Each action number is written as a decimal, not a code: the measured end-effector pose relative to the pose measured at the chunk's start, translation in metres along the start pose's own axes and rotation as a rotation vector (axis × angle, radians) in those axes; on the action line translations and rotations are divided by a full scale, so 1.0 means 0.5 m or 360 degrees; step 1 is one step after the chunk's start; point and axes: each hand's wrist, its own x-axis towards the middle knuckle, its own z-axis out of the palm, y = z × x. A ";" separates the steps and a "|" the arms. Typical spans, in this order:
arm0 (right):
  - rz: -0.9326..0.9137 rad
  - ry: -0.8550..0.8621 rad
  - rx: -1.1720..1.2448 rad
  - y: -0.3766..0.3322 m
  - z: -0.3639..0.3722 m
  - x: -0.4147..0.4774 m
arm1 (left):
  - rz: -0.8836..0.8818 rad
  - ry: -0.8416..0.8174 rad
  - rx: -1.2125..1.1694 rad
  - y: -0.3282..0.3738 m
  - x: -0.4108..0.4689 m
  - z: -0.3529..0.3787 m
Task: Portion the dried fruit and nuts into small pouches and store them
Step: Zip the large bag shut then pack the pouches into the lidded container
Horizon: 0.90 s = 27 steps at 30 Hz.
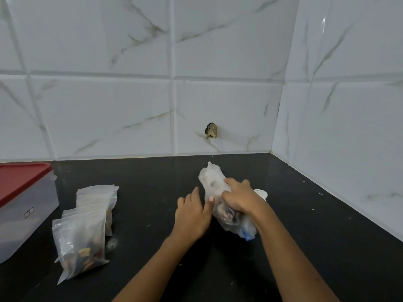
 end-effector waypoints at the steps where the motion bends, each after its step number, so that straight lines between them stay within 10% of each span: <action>1: 0.0001 -0.0031 -0.0158 -0.001 -0.003 -0.005 | 0.0049 -0.0035 0.0081 -0.001 -0.002 0.003; 8: 0.0060 -0.0211 -0.0258 0.000 -0.009 -0.029 | 0.0231 -0.0213 0.0427 -0.005 -0.010 0.025; 14: 0.0446 0.0631 -0.0206 0.083 -0.048 -0.022 | 0.0090 -0.0126 -0.0080 0.028 -0.009 0.025; 27: 0.0398 0.0310 -0.0283 0.113 -0.010 0.021 | 0.0011 -0.0199 -0.0273 0.051 -0.027 0.049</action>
